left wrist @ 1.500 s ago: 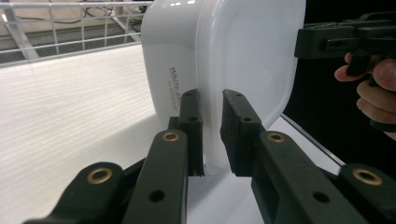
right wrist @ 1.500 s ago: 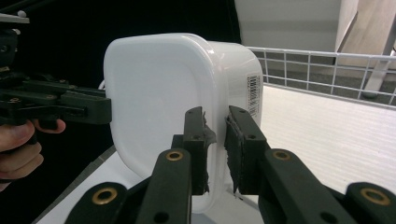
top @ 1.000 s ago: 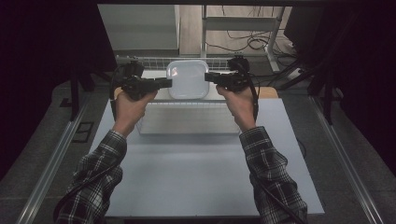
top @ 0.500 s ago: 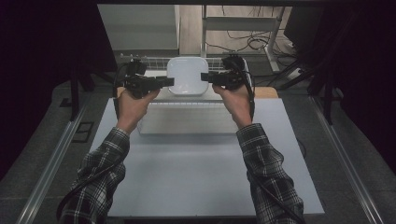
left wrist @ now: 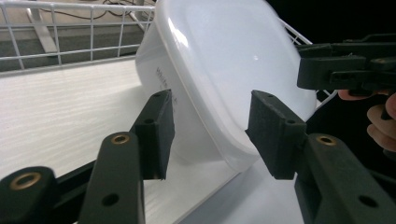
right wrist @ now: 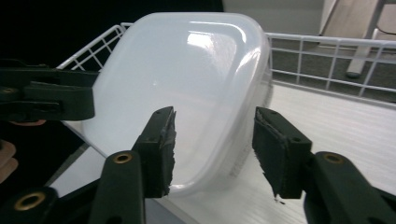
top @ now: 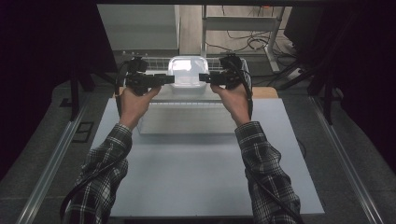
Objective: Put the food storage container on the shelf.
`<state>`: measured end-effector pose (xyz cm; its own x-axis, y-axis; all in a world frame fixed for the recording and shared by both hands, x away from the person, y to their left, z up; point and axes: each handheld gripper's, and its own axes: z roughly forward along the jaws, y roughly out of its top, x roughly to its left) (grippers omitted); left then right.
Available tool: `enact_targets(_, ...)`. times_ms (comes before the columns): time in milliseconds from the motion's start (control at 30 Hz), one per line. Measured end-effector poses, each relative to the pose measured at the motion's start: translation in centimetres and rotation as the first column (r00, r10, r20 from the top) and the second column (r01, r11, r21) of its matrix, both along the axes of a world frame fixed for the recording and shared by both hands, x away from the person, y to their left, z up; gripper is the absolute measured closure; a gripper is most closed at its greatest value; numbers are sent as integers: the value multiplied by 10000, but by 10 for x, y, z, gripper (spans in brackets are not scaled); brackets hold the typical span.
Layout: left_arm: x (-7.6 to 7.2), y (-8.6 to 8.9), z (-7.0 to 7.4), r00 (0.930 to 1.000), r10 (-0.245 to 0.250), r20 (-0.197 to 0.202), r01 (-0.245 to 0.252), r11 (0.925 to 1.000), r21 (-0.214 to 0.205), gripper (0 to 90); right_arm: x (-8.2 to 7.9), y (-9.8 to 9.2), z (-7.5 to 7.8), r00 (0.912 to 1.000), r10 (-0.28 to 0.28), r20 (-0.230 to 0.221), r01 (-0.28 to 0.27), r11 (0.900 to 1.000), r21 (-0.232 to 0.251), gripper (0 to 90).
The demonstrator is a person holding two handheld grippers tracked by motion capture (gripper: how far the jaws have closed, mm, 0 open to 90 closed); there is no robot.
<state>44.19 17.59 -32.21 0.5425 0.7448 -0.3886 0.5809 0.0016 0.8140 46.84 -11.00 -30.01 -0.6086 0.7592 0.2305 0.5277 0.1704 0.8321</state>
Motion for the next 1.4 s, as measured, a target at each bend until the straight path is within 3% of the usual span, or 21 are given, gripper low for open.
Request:
enact_targets(200,12,1,2,9994,344,-44,-343,9993,130,424,6,2,0,9994,-316,170,318,9994,-104,451)
enact_targets(433,19,-3,3,9971,705,287,-719,9962,498,352,14,4,0,9976,-657,208,660,9977,-136,408)
enact_targets(533,16,0,5,9978,409,526,-418,9990,179,288,10,4,3,9978,-383,534,383,9993,11,350)
enact_targets(700,7,-2,5,9968,-311,731,317,9995,-77,186,2,4,3,9962,230,839,-235,9997,54,144)
enact_targets(833,-2,-6,0,9941,-681,844,658,9974,295,85,-7,5,-5,9928,412,1129,-373,9986,-372,53)
enact_targets(967,-10,-8,-8,9918,-939,871,905,9950,417,63,-15,4,-12,9880,669,1390,-589,9964,-614,28)
enact_targets(1267,-26,-11,-20,9843,-1404,1068,1315,9875,865,61,-28,3,-24,9853,941,1426,-821,9928,-876,24)
enact_targets(1400,-33,-11,-25,9830,-1457,1115,1377,9875,764,57,-34,2,-27,9849,954,1448,-798,9907,-1098,24)
